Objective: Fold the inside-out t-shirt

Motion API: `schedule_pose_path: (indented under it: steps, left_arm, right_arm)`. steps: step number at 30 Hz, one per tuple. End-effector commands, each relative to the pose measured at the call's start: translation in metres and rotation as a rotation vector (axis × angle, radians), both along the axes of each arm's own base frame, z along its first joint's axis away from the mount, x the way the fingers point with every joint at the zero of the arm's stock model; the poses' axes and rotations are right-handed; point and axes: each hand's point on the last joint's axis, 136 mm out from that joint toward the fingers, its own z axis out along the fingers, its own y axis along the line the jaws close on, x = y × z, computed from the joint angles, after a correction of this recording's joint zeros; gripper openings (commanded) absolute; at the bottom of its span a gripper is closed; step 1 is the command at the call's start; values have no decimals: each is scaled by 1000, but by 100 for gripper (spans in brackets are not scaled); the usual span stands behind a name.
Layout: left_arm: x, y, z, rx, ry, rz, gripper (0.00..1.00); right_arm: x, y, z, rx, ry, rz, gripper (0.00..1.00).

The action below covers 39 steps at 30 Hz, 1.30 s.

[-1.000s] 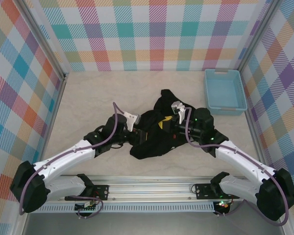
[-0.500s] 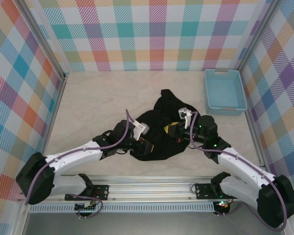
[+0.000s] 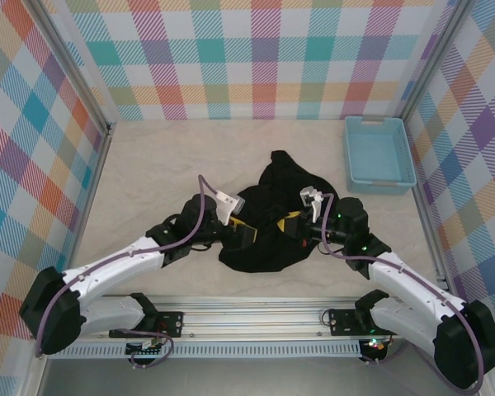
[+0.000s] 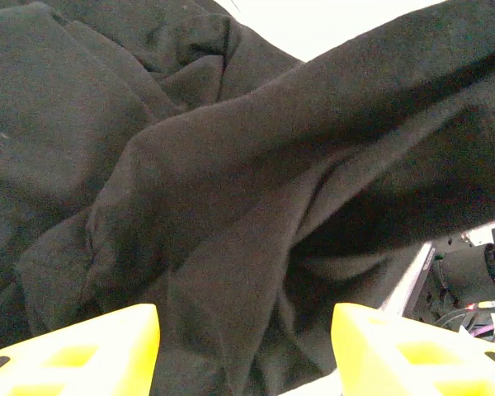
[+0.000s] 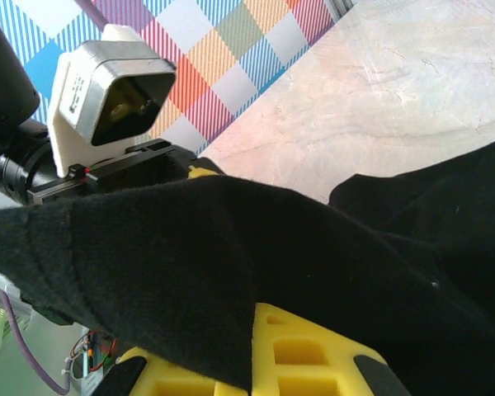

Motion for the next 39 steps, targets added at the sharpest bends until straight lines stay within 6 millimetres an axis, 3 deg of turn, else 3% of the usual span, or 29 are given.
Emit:
schedule_pose_path:
  steps: [1,4,8,11,14,16,21,27,34,39]
  left_arm:
    - [6,-15,13,-39,-28,-52,57]
    - [16,-22,7,-24,-27,-39,48]
    - [19,-33,6,-47,0,-80,20]
    - [12,-34,36,-176,14,-127,0]
    - [-6,-24,84,-339,-14,-182,0]
    - [-22,-18,111,-414,-50,-226,0]
    - [-45,-8,140,-476,-108,-306,0]
    - [-41,-5,142,-476,-136,-300,0]
    - [-33,-6,138,-442,-133,-278,0]
    - [-30,-7,138,-430,-124,-271,0]
  right_arm:
    - [-3,1,4,8,-32,30,2]
    - [-4,1,5,10,-35,35,2]
    - [-4,-3,6,1,-48,13,1]
    - [9,-15,-5,-70,-30,-101,2]
    - [29,-36,-24,-197,22,-265,7]
    - [33,-38,-27,-214,38,-294,12]
    - [31,-29,-22,-212,11,-263,27]
    - [17,-35,-5,-246,-35,-236,43]
    - [-34,-24,20,-229,-153,-6,55]
    - [-37,-20,28,-303,-284,-24,70]
